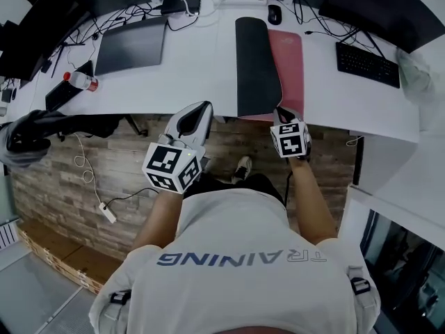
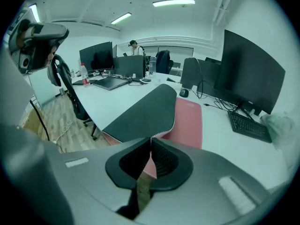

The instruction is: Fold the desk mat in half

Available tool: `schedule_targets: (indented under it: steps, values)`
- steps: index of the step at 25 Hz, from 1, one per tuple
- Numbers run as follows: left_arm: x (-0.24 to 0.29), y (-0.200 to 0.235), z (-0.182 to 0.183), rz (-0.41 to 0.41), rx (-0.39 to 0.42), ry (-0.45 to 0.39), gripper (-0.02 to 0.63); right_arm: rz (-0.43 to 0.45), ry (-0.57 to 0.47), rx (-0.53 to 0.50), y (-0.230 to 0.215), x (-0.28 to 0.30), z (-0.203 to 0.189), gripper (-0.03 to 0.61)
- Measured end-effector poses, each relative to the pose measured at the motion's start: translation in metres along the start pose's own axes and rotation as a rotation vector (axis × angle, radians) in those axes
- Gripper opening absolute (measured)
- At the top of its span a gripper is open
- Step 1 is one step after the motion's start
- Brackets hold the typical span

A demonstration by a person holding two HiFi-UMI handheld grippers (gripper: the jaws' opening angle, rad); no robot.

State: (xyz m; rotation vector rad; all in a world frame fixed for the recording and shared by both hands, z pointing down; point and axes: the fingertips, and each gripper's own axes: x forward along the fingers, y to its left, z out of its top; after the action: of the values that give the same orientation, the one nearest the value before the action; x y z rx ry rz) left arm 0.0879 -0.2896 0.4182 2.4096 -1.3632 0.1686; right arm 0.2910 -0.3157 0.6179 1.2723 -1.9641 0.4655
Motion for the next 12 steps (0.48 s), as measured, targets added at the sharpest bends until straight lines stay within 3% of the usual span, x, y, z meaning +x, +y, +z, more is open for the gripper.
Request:
schedule_targets:
  steps: [12]
  values:
    - [0.029,-0.042,-0.006,-0.07,0.012,0.015,-0.002,-0.062,0.057,0.128,-0.058,-0.009,-0.056,0.026]
